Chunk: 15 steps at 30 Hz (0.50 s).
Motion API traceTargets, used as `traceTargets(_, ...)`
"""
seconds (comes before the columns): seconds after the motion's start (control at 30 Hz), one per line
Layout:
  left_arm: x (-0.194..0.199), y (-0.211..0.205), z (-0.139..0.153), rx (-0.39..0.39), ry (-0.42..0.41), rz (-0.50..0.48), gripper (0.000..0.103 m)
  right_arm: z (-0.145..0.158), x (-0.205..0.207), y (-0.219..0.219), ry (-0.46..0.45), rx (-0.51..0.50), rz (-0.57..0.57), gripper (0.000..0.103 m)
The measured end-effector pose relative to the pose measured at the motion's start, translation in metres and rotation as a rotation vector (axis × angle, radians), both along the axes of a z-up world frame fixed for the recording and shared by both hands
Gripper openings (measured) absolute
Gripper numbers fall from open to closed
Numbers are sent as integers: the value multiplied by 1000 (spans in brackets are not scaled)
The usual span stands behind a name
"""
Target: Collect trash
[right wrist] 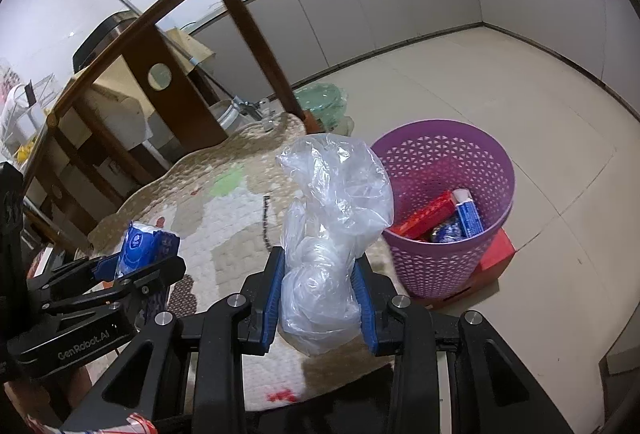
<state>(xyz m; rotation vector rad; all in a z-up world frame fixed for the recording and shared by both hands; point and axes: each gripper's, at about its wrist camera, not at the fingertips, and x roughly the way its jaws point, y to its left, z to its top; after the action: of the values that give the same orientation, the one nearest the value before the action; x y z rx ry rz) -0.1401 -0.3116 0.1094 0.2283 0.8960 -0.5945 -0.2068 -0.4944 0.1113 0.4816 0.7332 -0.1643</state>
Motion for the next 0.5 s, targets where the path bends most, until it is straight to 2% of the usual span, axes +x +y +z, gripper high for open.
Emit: traceTargets(0.5,8,64,5,-92,1,96,49,17,14,64,16,-91,91,36)
